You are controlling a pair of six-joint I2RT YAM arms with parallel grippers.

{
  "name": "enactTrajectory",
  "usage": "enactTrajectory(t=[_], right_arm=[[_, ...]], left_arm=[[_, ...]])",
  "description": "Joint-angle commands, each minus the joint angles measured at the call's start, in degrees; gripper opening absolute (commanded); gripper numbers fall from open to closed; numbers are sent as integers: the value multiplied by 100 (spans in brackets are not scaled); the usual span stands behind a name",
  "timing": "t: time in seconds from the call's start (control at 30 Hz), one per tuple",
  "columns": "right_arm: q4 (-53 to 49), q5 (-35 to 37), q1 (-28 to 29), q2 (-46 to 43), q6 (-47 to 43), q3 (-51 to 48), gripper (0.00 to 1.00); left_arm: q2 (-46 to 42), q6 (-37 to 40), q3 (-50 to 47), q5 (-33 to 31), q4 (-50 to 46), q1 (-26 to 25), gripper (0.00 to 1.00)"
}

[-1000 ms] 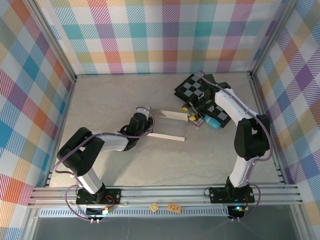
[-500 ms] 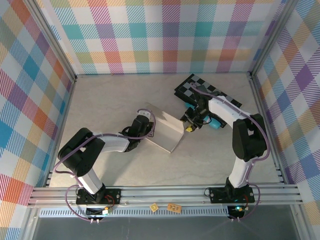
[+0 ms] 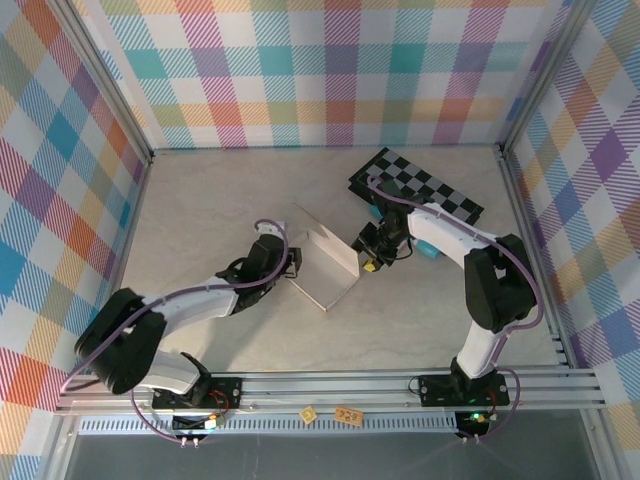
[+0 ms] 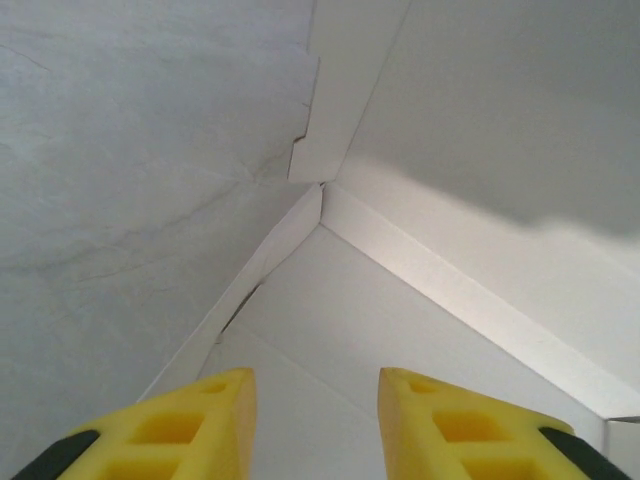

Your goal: Fold the paper box

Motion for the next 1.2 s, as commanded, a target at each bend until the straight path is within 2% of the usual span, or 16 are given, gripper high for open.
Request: enactTrajectory(t=[0.0,0.07,0.13,0.2,0.23,0.33,0.4,0.5,0.57,0.7,1.0,1.17], right_arm=[[38,85,16,-222,277,-6,41],[-55,89,16,-193,268,47,41],[-80,55,16,-174,259,39,42],[-97,11,14,-162,268,7,44],[-90,6,12,-169,272,1,44],[-74,32,8,-198,312,-30,45],[-74,45,8,-190,343,-18,46],[-61,33,8,-179,373,-30,46],[-61,42,8,-170,373,-31,46],[-63,77,9,-148,429,-3,46],[295,-19,70,-217,939,-290,47],[521,-43,108,-293,1327,-477,48]], left_arm=[[-560,-664,545,-55,-1245,-40,39],[-644,-928,1132,-160,-2131,33,50],[-360,-913,1920,393,-3056,370,51],[122,-417,2741,1289,-3673,796,50],[347,-88,3077,1444,-3940,903,50],[1047,1042,4136,1449,-4580,1167,54],[1472,1252,4744,1606,-4809,1464,58],[2194,1108,5726,2116,-5048,1940,60],[2754,1122,6452,2612,-5346,2051,59],[4007,535,8217,3289,-6895,2132,48],[4307,-699,7569,4265,-6822,2150,46],[4152,-1111,6928,4487,-6124,2158,46]])
